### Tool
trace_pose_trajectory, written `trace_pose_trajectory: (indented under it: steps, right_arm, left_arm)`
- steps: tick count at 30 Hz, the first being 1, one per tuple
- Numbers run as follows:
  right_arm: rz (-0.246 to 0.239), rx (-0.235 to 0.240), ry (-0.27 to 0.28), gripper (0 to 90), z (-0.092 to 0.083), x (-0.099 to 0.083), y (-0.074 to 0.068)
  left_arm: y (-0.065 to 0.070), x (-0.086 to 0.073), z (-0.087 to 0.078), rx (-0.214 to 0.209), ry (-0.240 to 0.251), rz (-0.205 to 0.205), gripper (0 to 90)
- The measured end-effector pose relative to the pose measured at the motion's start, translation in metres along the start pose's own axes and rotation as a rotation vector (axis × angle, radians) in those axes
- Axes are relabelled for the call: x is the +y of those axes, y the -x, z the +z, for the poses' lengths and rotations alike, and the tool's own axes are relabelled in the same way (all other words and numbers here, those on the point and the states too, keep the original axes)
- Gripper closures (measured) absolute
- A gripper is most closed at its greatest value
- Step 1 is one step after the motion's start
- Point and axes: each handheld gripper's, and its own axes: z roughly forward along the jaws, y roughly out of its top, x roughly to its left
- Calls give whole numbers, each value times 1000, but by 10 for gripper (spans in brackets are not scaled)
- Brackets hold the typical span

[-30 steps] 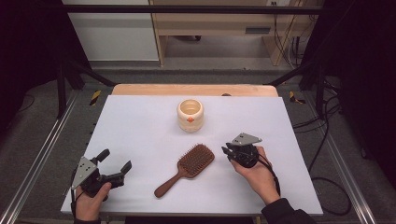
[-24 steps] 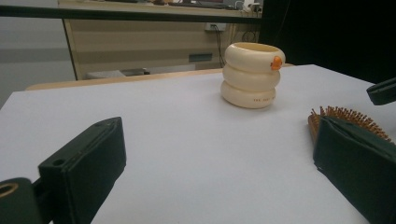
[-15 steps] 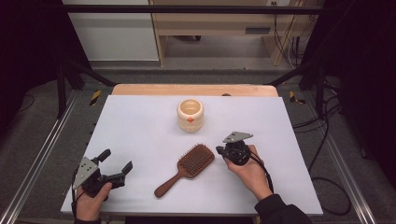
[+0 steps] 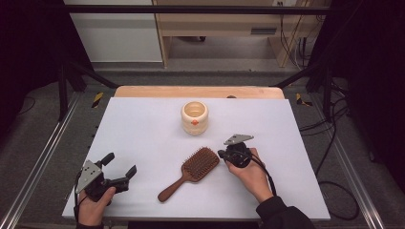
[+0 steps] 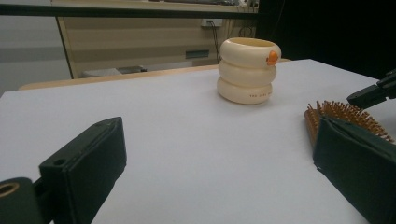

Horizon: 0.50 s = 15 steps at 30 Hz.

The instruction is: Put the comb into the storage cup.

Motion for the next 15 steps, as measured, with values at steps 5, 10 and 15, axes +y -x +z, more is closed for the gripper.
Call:
trace_pose_trajectory:
  steps: [5, 10, 15]
  right_arm:
    - [12, -8, -11, 900, 6, -1, 3]
    - [34, -11, -13, 900, 13, 1, 9]
    - [41, -5, -22, 900, 18, 1, 11]
  left_arm:
    - [0, 0, 0, -3, -2, 1, 28]
    - [1, 0, 1, -4, -4, 1, 29]
    - [1, 0, 1, -6, -6, 5, 29]
